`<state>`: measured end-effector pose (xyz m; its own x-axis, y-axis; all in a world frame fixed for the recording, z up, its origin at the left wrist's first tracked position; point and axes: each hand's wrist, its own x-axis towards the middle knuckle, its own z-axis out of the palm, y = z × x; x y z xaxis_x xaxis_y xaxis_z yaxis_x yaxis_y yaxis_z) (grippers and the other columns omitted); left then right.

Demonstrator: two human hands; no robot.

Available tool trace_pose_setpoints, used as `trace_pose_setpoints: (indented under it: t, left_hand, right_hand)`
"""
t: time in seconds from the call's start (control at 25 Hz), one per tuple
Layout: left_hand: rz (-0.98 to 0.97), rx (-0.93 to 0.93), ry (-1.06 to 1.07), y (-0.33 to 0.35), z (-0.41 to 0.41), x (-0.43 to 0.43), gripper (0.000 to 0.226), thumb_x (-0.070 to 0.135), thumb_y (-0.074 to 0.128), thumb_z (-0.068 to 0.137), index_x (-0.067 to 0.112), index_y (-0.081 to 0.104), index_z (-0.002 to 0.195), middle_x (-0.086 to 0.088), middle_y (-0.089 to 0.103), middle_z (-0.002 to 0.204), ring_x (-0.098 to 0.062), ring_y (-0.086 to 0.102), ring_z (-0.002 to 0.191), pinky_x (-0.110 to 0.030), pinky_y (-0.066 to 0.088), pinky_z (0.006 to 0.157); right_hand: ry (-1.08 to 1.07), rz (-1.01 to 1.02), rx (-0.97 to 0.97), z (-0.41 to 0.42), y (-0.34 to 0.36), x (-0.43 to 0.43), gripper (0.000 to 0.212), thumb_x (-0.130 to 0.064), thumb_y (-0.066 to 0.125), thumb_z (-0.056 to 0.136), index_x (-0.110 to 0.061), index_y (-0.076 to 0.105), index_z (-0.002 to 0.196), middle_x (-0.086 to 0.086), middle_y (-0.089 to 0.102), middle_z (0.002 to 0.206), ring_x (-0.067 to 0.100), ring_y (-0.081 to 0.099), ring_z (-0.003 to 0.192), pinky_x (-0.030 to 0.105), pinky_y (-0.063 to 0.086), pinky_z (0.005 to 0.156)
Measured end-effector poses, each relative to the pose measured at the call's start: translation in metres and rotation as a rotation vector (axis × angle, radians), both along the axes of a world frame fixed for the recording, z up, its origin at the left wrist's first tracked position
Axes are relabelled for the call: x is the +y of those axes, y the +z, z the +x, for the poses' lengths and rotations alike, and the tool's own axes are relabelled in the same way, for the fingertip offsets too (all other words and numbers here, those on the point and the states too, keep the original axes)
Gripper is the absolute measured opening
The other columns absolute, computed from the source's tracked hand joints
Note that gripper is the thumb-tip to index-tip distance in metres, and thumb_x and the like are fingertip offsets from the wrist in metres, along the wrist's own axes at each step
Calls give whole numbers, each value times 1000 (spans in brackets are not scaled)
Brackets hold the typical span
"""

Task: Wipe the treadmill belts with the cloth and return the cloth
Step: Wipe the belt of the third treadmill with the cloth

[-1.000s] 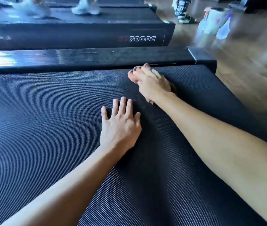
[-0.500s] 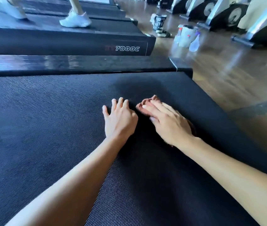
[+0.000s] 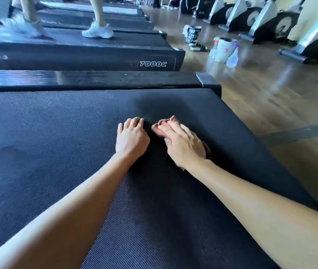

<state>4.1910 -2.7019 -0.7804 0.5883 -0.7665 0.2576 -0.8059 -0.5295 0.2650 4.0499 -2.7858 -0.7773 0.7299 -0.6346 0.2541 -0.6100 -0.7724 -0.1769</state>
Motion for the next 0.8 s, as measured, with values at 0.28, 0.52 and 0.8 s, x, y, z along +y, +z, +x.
trace_pose_setpoints:
  t: [0.28, 0.52, 0.8]
  left_hand:
    - [1, -81, 67, -9, -17, 11, 41, 26, 32, 100, 14, 46, 137, -2, 45, 146, -23, 36, 136, -42, 23, 111]
    - [8, -17, 147, -13, -53, 38, 43, 28, 34, 101, 20, 42, 142, 3, 37, 152, -20, 26, 143, -43, 16, 115]
    - [18, 93, 115, 2, -127, 42, 48, 31, 35, 102, 22, 35, 148, 4, 26, 158, -19, 13, 148, -44, 4, 120]
  right_hand:
    - [144, 23, 28, -17, 5, 5, 49, -33, 46, 98, -41, 36, 146, -12, 28, 157, 21, 28, 139, 35, 21, 115]
    - [342, 44, 36, -88, 8, 24, 47, -39, 42, 97, -40, 41, 144, -9, 30, 157, 21, 29, 141, 41, 26, 116]
    - [406, -38, 61, -194, 13, 41, 46, -48, 37, 94, -44, 47, 138, -12, 40, 151, 20, 39, 137, 37, 33, 111]
